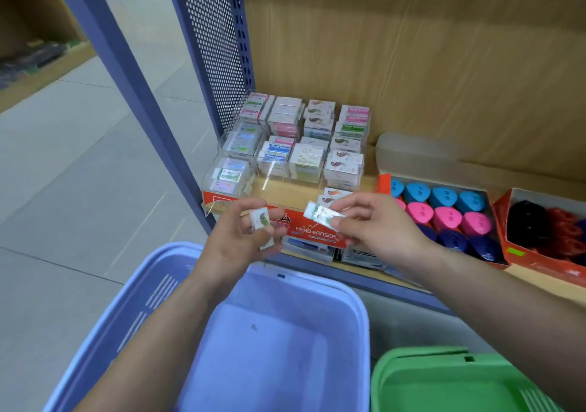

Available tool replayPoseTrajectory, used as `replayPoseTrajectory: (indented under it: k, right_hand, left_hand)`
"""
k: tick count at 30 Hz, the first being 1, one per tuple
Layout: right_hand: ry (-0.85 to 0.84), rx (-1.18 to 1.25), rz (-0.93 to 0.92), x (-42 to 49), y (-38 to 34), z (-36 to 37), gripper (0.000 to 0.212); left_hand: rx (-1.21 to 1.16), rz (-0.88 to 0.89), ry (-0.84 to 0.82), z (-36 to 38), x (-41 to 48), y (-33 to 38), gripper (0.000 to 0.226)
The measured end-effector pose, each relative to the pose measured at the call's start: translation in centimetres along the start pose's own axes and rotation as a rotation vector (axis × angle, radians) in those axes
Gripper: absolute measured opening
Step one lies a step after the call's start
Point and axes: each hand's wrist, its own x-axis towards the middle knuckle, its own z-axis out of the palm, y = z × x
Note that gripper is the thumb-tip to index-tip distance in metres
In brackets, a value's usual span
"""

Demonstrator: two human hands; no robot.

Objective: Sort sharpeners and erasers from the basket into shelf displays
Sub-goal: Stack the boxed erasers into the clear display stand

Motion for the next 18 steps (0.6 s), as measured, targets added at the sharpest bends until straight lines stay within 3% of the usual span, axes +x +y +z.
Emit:
replayPoseTrajectory:
  k: [5,9,18]
  right_hand:
    - [0.068,-0.071,-0.129,5.9,-2.3,4.3,0.012]
    - [0.056,-0.441,-0.254,10.6,-2.6,8.1,0.006]
    - [-0.1,-0.911,-0.268,13.8,-2.4,10.3,0.011]
  left_hand:
    - [0.022,0.052,0.167,-3.6,0.2,-0.2,0.022]
    - [0.019,0.11,0.325,-6.0,0.4,-0.4,0.02]
    - [0.019,0.102,0.368,-7.6,1.2,-2.0,0.019]
